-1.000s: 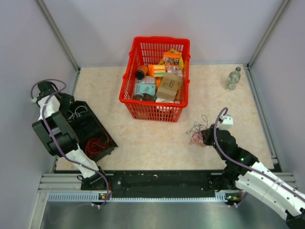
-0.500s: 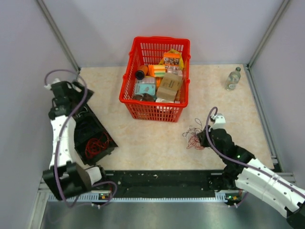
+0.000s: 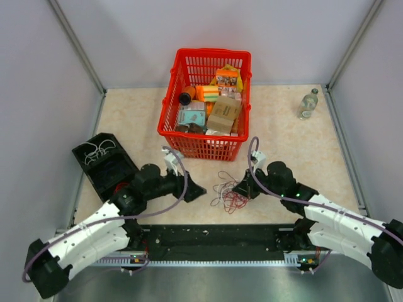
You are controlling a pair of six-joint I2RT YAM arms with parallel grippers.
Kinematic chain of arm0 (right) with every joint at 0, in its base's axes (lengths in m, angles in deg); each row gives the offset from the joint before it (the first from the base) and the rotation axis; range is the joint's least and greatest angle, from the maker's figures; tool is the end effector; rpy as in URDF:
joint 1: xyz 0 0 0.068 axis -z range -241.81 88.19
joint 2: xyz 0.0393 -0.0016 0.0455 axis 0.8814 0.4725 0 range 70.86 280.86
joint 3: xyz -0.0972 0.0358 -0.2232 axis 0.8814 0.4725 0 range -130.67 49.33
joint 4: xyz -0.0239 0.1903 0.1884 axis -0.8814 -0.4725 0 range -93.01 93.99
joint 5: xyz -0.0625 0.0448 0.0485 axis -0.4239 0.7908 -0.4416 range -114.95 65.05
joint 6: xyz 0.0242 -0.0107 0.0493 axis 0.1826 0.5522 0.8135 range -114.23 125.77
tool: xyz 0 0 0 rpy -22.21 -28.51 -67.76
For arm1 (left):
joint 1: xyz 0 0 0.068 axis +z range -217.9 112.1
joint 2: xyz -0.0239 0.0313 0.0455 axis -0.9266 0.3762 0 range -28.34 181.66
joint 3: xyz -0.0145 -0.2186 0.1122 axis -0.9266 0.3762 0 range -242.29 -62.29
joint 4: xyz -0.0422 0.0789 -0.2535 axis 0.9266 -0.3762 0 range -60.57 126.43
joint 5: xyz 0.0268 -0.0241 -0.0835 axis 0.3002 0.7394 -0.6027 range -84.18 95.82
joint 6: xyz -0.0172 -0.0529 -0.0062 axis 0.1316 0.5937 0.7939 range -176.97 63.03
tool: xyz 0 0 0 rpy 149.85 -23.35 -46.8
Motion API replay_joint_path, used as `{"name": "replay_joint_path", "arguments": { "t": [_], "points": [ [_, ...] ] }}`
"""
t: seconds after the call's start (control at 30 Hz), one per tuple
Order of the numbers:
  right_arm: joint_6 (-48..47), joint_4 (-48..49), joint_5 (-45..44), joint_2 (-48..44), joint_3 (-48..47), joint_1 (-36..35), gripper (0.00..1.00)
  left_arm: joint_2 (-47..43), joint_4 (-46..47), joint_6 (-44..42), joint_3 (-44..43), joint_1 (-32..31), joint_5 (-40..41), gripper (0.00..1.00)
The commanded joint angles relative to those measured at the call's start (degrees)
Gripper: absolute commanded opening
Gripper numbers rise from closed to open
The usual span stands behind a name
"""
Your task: Untangle the cables
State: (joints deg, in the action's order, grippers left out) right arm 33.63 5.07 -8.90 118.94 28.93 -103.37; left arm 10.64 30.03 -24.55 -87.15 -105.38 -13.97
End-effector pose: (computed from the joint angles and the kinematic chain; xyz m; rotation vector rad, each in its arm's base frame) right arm 0.1525 0.1495 0.1752 -0.4469 2.1337 1.0156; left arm 0.1503 -0.1318 0.2200 0.3411 2.0549 -1.1172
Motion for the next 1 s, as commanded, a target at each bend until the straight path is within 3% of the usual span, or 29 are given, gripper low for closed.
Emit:
{"name": "replay_joint_path", "arguments": {
  "t": [0.0, 0.07, 0.2, 0.43, 0.53, 0.67, 0.73, 0.8, 0.9, 0.97],
  "points": [
    [1.8, 10.4, 8.8, 3.2, -2.2, 0.0, 0.00, 8.6, 10.7, 1.7, -1.6, -9.8, 3.6, 0.79],
    [1.8, 11.2, 8.8, 4.0, -2.2, -0.4, 0.00, 14.4, 13.9, 4.0, -2.2, -11.0, 2.5, 0.77],
    [0.2, 11.4, 8.6, 4.0, -1.5, -0.9, 0.00, 21.1, 21.7, 5.9, -2.9, -12.3, 1.9, 0.63],
    [-1.0, 9.6, 7.8, 1.7, -0.5, -0.9, 0.00, 26.2, 22.2, 5.5, -6.5, -12.3, 2.1, 0.38],
    [-1.4, 9.0, 8.0, 1.9, -0.8, -0.9, 0.00, 27.6, 22.9, 6.5, -6.7, -12.4, 1.1, 0.34],
    [-2.0, 8.7, 7.7, 1.9, -0.9, -0.9, 0.00, 27.7, 21.0, 6.8, -7.3, -12.7, 2.7, 0.15],
    [-2.5, 8.2, 7.4, 2.0, -0.9, -0.9, 0.00, 26.9, 20.1, 6.6, -7.3, -12.7, 3.1, 0.20],
    [-2.5, 7.8, 6.5, 1.9, -0.7, -1.0, 0.00, 26.2, 18.4, 6.2, -7.6, -12.7, 3.6, 0.35],
    [-2.5, 8.1, 6.9, 1.9, -0.3, -0.9, 0.00, 24.3, 17.3, 6.0, -7.0, -12.7, 5.1, 0.38],
    [-2.4, 8.3, 7.1, 1.9, -0.3, -0.9, 0.00, 23.6, 17.1, 5.9, -6.7, -12.7, 5.9, 0.33]
  ]
}}
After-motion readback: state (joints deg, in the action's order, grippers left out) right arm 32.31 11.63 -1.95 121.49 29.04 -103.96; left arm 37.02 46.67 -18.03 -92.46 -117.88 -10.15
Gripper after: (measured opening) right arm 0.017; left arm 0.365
